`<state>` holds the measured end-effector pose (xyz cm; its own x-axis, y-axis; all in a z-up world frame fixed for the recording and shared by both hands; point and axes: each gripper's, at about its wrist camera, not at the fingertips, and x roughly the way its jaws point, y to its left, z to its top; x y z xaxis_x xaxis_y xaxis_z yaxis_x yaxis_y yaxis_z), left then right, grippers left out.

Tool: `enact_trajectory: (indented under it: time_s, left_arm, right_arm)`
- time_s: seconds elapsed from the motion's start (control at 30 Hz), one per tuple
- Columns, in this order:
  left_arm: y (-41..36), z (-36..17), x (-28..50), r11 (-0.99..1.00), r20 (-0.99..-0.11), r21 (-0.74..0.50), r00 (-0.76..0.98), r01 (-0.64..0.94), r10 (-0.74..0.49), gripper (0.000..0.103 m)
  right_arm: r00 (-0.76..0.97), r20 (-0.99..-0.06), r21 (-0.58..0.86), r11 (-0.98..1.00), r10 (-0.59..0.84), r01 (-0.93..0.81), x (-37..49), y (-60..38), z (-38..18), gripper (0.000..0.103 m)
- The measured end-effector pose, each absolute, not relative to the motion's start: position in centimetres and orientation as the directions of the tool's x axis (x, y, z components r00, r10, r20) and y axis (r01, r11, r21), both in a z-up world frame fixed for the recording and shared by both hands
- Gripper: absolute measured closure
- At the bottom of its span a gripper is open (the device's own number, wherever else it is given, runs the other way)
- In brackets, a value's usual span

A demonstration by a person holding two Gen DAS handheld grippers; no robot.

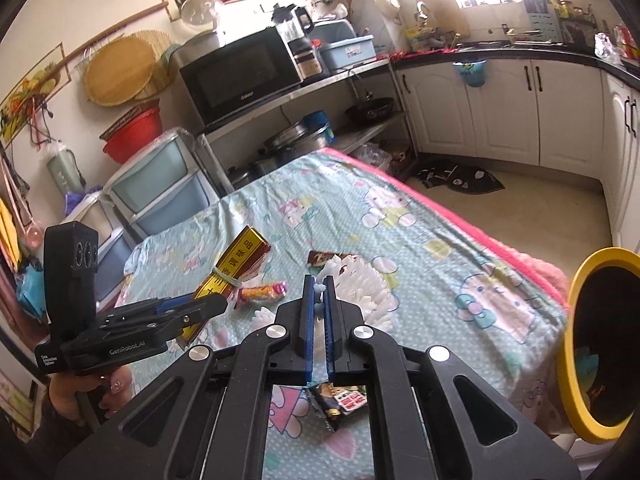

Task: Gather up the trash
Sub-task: 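Carry the yellow snack bag and wrapper over the yellow bin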

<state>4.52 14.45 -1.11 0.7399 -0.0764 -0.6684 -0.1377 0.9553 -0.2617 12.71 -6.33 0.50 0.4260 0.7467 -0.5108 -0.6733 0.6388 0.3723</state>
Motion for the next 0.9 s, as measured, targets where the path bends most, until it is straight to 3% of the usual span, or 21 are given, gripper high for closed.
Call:
enact_trajectory:
  time_s: [0.9]
  left_arm:
    - [8.0, 2.1, 8.3, 0.971, -0.607, -0.238, 0.781, -0.003, -0.146, 0.072]
  right_arm:
    - [0.608, -0.426, 0.380, 0.743, 0.670, -0.551, 13.9, -15.8, 3.1, 0.098]
